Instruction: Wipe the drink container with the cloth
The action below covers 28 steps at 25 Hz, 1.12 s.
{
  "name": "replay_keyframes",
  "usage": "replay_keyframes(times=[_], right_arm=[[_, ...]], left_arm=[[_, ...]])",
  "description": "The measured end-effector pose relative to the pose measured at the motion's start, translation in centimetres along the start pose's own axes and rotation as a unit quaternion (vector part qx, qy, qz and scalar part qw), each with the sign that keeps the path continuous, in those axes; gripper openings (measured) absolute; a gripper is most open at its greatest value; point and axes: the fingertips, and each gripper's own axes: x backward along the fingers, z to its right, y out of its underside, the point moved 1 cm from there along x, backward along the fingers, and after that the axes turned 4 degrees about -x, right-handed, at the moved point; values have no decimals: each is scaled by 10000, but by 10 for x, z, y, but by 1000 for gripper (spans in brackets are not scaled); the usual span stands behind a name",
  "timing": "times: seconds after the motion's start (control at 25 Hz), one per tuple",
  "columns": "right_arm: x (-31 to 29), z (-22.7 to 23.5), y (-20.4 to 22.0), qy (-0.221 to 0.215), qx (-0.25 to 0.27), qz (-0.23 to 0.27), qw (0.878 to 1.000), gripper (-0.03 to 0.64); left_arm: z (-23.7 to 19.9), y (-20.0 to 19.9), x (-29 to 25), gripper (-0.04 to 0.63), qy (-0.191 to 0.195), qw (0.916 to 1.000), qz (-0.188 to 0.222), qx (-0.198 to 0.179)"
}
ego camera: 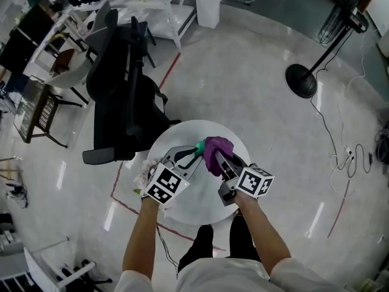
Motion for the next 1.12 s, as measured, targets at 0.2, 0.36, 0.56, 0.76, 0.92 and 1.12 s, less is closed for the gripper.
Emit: replay_keyframes(times=[0.2, 0.36, 0.56, 0.76, 0.92, 1.12], right_arm=[[-13, 33, 5, 394, -568, 434, 9967, 98], [-22, 60, 16, 709, -872, 566, 9920, 97], [-29, 100, 33, 1329, -859, 514, 9861, 95], [-35, 132, 47, 1907, -658, 464, 9783, 92], [-39, 157, 62, 2372, -492, 113, 9701, 92], [-42, 172, 69, 2297, -454, -311, 9717, 94]], left_arm=[[-2, 0, -2, 80, 96, 9999, -47, 13], [-2, 1, -3, 80, 57, 9999, -94, -13], [-3, -1, -2, 80, 22, 10000, -3, 83], [-3, -1, -2, 80, -59, 9999, 53, 85], [-3, 1, -2, 80, -117, 9998, 64, 143], [-1, 1, -5, 80, -200, 9995, 116, 211]])
